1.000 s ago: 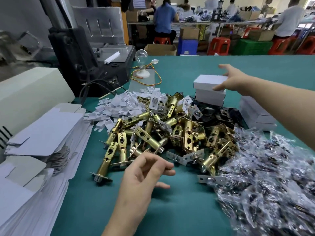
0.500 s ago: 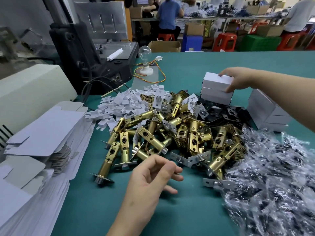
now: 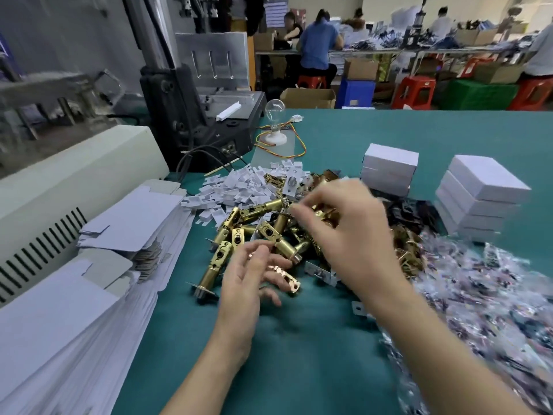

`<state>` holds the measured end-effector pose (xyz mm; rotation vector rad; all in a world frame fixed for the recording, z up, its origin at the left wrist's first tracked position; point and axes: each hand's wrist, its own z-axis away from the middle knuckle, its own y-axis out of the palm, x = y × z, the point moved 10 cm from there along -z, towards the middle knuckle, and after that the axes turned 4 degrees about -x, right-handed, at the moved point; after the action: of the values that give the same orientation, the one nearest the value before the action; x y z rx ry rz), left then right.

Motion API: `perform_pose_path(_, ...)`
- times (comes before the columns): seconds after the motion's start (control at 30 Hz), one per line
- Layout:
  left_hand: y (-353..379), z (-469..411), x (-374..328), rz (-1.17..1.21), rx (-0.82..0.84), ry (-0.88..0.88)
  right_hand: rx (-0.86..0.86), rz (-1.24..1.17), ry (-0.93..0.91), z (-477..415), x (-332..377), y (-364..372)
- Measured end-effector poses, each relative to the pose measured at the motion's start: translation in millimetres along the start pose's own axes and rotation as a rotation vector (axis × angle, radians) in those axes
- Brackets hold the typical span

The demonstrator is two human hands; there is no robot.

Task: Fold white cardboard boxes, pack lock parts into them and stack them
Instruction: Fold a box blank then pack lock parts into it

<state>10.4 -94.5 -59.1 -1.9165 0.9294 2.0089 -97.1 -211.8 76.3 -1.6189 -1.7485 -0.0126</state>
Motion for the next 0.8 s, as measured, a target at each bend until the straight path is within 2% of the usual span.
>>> perform_pose_path(0.07,-13.9,-9.3,-16.4,-0.083,-0.091,0.079,0.025,-0.092,0.073,43.9,9.3,15.6)
perform_pose_path(0.13,-29.6,-22.9,-44.7,-0.248,-0.202,0.195,0.122,-0.089,0.137,73.2,4.9,36.9)
perform_pose_path(0.2,-36.1,-40.4,-78.6,-0.587,-0.27,0.35,0.226,-0.074,0.162,88.0,-1.6,53.5)
perform_pose_path(0.27,-32.2,-61.3,-100.5,-1.092,-0.263,0.447,0.312,-0.07,0.161,95.5,-4.8,64.4)
perform_pose_path(0.33,-38.1,-85.8,-108.1,-1.489,-0.27,0.411,0.433,-0.033,0.152,104.6,-7.3,76.3)
perform_pose_path(0.4,-57.3,-106.9,-104.6,-1.73,-0.281,0.225,0.527,0.011,0.139,113.1,-10.0,84.1)
perform_pose_path(0.47,-79.6,-116.7,-90.9,-1.89,-0.243,-0.036,0.553,0.023,0.136,115.3,-10.7,85.3)
perform_pose_path(0.53,-93.1,-117.2,-80.2,-1.993,-0.204,-0.168,0.575,0.037,0.13,116.1,-9.7,87.1)
perform_pose_path(0.6,-92.9,-115.3,-79.9,-2.085,-0.181,-0.129,0.59,0.053,0.12,116.5,-8.7,88.4)
perform_pose_path(0.8,-76.6,-110.7,-96.5,-2.247,-0.159,0.198,0.6,0.047,0.107,114.8,-7.8,87.4)
